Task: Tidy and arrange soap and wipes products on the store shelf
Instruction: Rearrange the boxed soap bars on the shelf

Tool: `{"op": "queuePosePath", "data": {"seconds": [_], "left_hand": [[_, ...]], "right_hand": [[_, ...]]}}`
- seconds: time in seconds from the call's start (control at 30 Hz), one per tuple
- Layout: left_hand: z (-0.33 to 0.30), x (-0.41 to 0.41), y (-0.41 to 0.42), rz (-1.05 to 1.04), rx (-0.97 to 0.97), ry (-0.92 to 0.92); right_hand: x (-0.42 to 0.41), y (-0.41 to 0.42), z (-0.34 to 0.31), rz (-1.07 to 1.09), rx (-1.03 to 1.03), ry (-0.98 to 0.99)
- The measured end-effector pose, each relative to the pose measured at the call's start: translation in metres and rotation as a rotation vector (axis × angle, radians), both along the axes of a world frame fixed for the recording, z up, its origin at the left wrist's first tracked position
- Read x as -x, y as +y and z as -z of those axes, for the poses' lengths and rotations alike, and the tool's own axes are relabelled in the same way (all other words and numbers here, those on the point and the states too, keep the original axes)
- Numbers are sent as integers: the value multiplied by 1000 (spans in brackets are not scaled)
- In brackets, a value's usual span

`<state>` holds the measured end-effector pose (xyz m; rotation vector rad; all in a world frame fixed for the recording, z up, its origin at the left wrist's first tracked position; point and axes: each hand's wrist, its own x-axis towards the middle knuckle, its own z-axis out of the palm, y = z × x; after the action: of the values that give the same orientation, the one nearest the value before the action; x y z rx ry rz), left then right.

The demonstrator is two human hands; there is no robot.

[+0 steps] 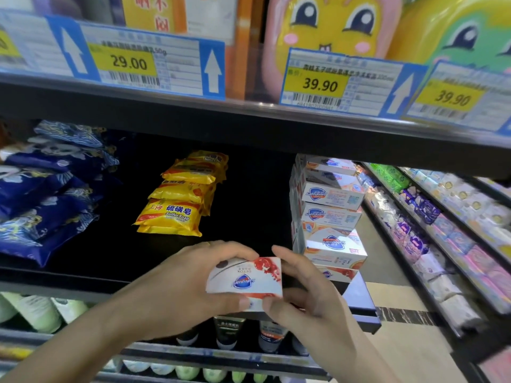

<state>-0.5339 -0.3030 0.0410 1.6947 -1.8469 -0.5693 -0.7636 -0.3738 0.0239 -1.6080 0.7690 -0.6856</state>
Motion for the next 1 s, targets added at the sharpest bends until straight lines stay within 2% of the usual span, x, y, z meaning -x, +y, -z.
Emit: {"op": "queuePosePath", "data": {"seconds": [0.07,0.17,0.3,0.43,0.6,0.77,1.0], "left_hand": [[3,-3,-12,-51,20,-76],[5,-7,-36,-141,61,-231],[3,-7,-71,-172,75,-313],[3,-5,-106,-202,49,-396],[4,-20,-140,-150,-38,-463],[6,-32,-165,-134,-154,-558],[19,-34,-176,-182,-128,-620]], "right_hand": [[7,-1,1,112,93,90],[17,-7,-3,285,346,135],[24,-27,-22,480,656,114],[23,-54,-38,574,872,192],[18,-87,-41,648,945,348],[14,-108,-41,546,888,521],[11,-115,-36,540,852,516]]}}
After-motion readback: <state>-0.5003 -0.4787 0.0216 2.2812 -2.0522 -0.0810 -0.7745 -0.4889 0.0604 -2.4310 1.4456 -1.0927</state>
